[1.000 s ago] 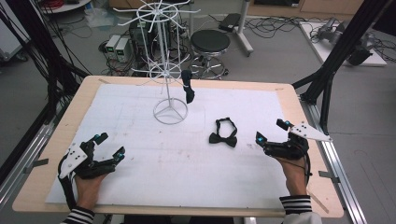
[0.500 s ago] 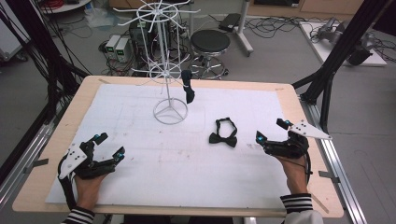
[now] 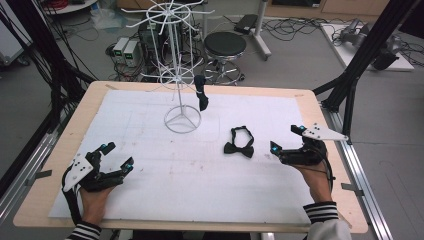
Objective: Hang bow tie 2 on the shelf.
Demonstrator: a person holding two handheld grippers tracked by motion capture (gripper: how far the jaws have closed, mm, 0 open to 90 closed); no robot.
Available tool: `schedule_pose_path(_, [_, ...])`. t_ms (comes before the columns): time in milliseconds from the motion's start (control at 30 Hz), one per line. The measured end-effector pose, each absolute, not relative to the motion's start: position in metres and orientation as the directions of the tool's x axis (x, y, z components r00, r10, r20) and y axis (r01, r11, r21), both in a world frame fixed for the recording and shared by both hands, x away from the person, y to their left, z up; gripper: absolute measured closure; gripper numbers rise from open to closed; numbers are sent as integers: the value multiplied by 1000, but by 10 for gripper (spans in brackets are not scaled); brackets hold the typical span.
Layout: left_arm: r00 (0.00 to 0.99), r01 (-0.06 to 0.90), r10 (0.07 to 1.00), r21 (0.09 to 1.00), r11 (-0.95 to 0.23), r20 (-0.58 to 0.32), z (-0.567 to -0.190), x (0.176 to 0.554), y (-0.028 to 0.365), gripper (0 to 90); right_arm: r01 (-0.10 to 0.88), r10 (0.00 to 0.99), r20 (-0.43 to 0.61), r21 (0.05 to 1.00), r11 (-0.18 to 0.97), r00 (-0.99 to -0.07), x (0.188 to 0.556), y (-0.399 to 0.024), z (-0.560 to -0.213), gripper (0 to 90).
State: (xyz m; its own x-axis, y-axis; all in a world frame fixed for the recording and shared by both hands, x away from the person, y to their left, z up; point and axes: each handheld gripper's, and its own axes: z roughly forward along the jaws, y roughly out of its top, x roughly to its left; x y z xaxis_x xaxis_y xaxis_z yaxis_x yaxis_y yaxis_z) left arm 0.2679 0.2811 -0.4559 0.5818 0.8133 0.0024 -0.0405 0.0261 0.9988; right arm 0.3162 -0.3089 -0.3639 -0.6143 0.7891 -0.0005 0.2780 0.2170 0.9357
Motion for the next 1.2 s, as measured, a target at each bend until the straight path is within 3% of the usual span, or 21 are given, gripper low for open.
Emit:
schedule_pose_path(667, [581,-42,814,999,29,1,-456,268,281,147,333,646,-34,835,438,-763,365,-278,-348,28])
schedule_pose_path(1200, [581,-41,814,999,31,-1,-456,268,282,147,293,493,-67,732,615,-867,392,-240,-347,30])
